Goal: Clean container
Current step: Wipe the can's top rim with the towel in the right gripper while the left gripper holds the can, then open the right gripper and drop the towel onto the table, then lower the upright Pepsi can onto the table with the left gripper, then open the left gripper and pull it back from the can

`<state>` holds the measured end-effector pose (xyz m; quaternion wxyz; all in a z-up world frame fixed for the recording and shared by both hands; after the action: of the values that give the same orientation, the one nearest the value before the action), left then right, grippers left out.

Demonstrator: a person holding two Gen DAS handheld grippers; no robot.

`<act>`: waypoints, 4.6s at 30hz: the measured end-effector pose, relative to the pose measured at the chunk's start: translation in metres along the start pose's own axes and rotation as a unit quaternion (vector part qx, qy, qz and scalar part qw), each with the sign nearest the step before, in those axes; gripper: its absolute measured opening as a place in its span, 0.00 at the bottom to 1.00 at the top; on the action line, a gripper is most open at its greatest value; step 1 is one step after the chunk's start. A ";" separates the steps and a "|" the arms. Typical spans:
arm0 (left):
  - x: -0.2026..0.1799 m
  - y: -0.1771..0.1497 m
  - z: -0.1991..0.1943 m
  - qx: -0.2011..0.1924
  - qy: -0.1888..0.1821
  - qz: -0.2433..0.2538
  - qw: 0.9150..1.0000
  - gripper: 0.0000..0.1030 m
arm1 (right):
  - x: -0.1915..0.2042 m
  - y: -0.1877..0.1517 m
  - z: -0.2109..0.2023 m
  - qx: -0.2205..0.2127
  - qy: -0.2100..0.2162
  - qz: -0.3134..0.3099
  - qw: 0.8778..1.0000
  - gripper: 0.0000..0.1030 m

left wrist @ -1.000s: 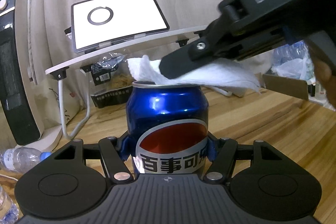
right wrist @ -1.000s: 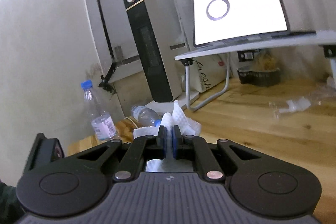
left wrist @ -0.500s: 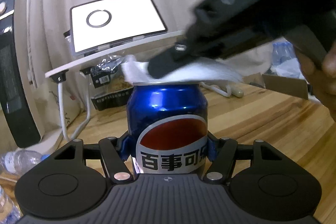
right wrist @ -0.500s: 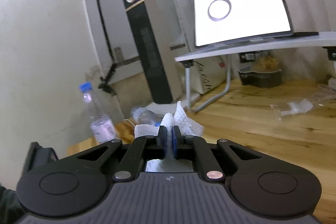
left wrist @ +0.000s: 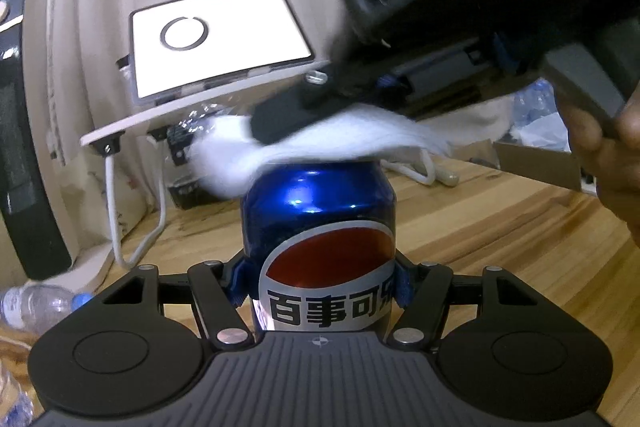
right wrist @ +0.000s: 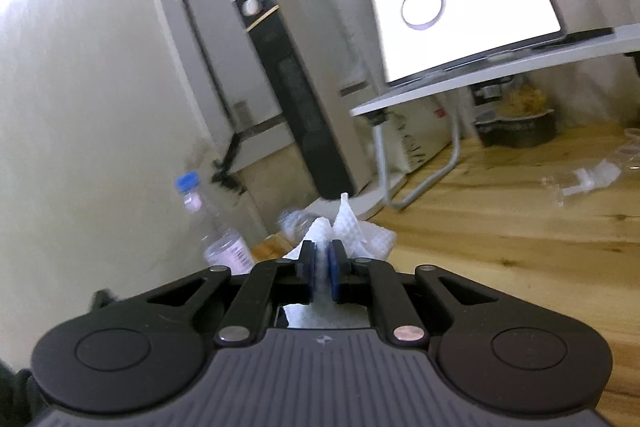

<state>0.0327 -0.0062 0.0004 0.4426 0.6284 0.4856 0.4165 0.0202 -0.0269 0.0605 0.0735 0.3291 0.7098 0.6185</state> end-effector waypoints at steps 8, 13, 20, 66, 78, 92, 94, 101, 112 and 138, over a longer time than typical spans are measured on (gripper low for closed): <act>-0.003 -0.002 0.000 0.004 0.005 0.007 1.000 0.65 | -0.012 -0.011 -0.024 0.001 0.005 0.043 0.999 0.11; -0.012 -0.001 -0.003 -0.005 0.007 0.039 0.999 0.65 | 0.007 -0.010 -0.016 -0.001 0.029 0.030 0.999 0.11; 0.000 0.001 -0.007 -0.012 0.017 0.003 1.000 0.65 | -0.030 0.004 -0.015 -0.035 -0.025 0.042 0.998 0.11; -0.005 -0.006 0.007 0.031 0.026 0.022 0.999 0.65 | -0.121 -0.109 -0.048 0.157 -0.351 -0.009 0.923 1.00; 0.019 0.041 0.100 0.059 0.077 -0.076 0.992 0.66 | -0.125 -0.111 -0.044 0.162 -0.348 -0.025 0.923 1.00; 0.023 0.023 0.165 0.104 0.107 -0.121 0.981 0.65 | -0.126 -0.109 -0.046 0.150 -0.340 -0.012 0.928 1.00; 0.022 0.023 0.165 0.104 0.107 -0.119 0.982 0.65 | -0.127 -0.108 -0.048 0.143 -0.334 -0.004 0.932 1.00; 0.017 0.019 0.158 0.107 0.101 -0.110 0.983 0.66 | -0.126 -0.108 -0.046 0.149 -0.339 -0.011 0.929 1.00; 0.024 0.005 0.148 0.115 0.092 -0.126 0.981 0.67 | -0.125 -0.111 -0.043 0.163 -0.350 -0.027 0.922 1.00; 0.008 -0.043 0.076 0.204 0.021 -0.123 0.971 1.00 | -0.127 -0.110 -0.042 0.164 -0.356 -0.027 0.919 1.00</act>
<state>0.0960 -0.0044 -0.0599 0.3427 0.6317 0.6433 0.2639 0.0556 -0.1345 -0.0708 0.2833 0.5157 0.7367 0.3331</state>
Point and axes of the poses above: each gripper's, at about its wrist camera, not at the fingertips, and z roughly the way its jaws point, x to its left, y to its top, the point moved 10 cm from there along z, roughly the way its jaws point, and after that the axes turned 7 degrees about -z, right-handed, at the moved point
